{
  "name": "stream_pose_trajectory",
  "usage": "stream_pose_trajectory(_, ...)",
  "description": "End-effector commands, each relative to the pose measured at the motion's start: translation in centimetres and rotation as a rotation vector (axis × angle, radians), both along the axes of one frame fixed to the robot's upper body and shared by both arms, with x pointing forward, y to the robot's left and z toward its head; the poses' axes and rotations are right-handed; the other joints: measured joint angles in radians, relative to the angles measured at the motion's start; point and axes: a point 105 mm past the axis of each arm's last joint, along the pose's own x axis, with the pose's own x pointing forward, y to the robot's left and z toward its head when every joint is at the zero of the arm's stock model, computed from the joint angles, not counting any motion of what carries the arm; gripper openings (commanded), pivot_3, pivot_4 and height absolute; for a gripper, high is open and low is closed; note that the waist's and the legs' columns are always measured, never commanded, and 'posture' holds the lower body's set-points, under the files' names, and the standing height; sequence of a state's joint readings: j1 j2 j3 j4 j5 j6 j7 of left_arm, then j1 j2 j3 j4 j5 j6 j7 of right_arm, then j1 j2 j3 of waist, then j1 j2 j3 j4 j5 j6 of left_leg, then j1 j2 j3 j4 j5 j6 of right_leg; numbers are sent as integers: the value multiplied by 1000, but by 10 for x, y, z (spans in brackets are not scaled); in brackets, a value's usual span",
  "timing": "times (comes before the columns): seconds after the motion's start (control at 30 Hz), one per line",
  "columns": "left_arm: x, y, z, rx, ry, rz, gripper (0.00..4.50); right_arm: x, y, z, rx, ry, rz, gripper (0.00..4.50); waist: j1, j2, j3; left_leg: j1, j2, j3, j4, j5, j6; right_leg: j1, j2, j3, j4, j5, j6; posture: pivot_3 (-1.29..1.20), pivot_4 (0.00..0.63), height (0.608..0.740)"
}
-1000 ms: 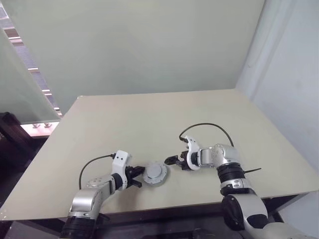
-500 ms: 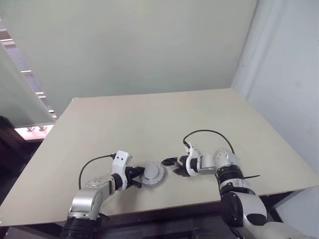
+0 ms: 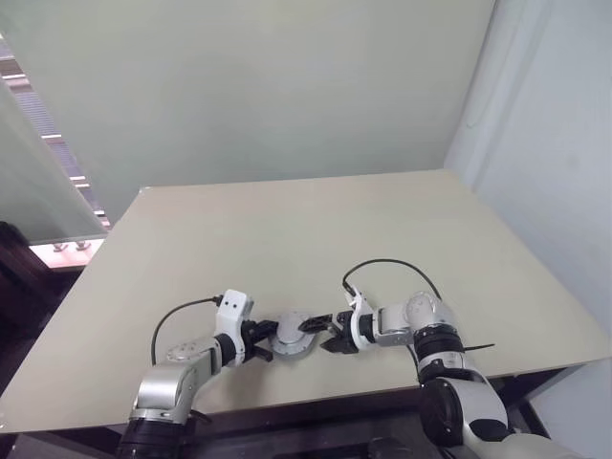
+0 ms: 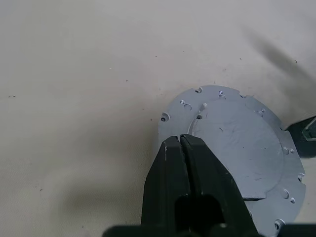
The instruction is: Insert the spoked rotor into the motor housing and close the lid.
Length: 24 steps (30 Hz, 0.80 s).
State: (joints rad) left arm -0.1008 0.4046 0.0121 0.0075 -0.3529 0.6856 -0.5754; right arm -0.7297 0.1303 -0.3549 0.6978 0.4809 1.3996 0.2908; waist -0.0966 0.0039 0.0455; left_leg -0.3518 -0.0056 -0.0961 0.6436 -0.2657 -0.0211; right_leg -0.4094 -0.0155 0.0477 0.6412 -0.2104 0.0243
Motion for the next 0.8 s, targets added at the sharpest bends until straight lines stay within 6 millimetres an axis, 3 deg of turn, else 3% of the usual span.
stream_pose_trajectory(0.03,-7,-7,-8,-1,39,-21,0,1,30,14,90,-60,-12,4485,0,0,0,0,0,0,0,0,0,0,0,0,0,0,0,0,0,740)
stream_pose_trajectory(0.33,-6,-5,-8,-1,37,-15,0,13,31,22,112,-130,-73,4485,0,0,0,0,0,0,0,0,0,0,0,0,0,0,0,0,0,740)
stream_pose_trajectory(0.8,-9,-7,-10,-15,40,-4,0,-6,55,19,138,-119,-37,4485,-1,0,0,0,0,0,0,0,0,0,0,0,0,0,0,0,0,740)
